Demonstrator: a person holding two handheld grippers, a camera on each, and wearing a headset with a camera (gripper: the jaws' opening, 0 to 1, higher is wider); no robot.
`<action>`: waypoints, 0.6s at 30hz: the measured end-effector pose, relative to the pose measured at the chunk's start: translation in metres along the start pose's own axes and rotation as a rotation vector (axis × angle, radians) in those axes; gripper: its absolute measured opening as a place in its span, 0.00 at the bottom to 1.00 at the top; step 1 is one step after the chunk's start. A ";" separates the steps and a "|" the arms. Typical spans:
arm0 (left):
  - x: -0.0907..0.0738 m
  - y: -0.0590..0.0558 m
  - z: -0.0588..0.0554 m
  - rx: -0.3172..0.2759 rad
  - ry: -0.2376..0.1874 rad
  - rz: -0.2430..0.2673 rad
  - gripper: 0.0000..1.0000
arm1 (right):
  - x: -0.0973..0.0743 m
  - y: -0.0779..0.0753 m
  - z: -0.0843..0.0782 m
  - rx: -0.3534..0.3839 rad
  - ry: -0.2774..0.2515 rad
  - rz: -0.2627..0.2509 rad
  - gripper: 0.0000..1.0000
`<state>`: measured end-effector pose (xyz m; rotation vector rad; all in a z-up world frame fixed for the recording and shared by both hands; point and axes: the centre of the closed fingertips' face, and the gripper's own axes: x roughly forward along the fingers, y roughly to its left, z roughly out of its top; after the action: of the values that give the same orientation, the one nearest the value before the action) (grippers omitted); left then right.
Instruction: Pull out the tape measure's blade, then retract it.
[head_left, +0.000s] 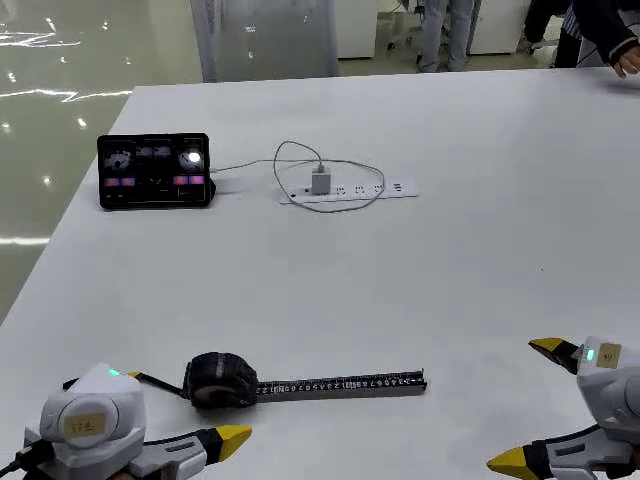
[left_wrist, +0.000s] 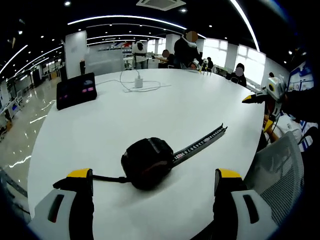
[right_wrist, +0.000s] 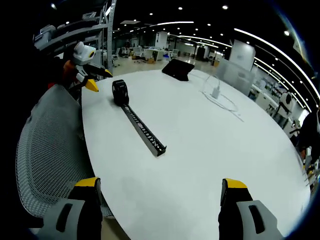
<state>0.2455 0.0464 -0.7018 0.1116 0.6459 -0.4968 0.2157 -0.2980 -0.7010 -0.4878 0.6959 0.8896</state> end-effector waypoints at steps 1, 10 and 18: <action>0.002 -0.002 0.002 -0.001 -0.005 0.000 0.99 | 0.000 0.000 0.003 -0.006 0.000 0.007 0.99; 0.012 -0.014 0.011 -0.023 -0.056 0.014 0.96 | 0.013 0.002 0.011 -0.063 0.013 0.076 0.99; 0.019 -0.012 0.016 -0.032 -0.091 0.074 0.99 | 0.020 -0.020 0.020 -0.107 0.033 0.085 0.99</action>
<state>0.2619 0.0244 -0.6994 0.0818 0.5586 -0.4178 0.2475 -0.2853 -0.6997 -0.5727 0.7052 1.0041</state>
